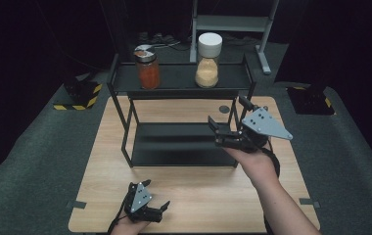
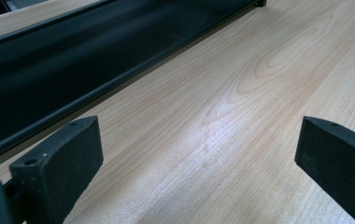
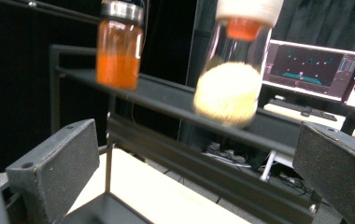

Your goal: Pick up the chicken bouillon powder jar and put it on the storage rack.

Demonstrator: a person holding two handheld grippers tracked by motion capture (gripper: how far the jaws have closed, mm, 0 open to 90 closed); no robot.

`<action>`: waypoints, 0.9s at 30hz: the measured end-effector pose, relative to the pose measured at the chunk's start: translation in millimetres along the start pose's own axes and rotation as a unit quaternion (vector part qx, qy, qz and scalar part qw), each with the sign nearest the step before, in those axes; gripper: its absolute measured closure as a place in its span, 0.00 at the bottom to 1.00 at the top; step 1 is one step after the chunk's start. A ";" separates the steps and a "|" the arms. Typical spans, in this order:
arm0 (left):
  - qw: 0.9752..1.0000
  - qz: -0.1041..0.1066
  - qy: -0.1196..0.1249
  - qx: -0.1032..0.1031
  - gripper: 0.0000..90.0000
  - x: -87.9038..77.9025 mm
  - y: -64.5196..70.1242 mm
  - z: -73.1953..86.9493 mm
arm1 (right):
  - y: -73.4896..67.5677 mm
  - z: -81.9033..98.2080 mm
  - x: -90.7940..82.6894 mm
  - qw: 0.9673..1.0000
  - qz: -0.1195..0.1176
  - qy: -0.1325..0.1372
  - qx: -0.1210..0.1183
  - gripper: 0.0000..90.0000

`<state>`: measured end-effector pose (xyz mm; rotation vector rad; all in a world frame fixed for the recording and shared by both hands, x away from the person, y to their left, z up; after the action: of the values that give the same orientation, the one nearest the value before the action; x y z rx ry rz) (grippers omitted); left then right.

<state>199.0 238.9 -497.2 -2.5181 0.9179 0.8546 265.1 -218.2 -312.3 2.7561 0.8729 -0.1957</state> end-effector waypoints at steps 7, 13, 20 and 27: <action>1.000 -0.001 -0.001 0.012 0.01 0.0 1.7 -0.6 | -9.7 34.3 -4.4 1.000 0.000 -0.022 -0.007 0.00; 1.000 -0.007 0.001 0.013 0.01 -0.5 4.2 0.4 | -14.0 59.5 -7.6 0.999 0.000 -0.041 0.002 0.00; 1.000 -0.008 0.000 0.010 0.01 -0.2 4.1 -0.1 | -13.7 83.7 -12.3 0.998 0.006 -0.059 -0.001 0.00; 1.000 -0.009 0.000 0.014 0.01 -0.2 5.0 -0.1 | -13.5 120.2 -20.4 0.996 0.014 -0.093 0.005 0.00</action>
<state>195.6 235.3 -497.4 -2.4989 0.8997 0.8321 234.3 -251.1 -426.3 2.7041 0.7851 -0.4441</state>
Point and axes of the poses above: each handheld gripper's, and its own axes: x roughly forward along the jaws, z roughly out of its underside, y roughly to its right, the point moved 2 cm from there along x, roughly forward along the jaws, and after that the axes turned 13 degrees about -y, right-handed, at the moved point
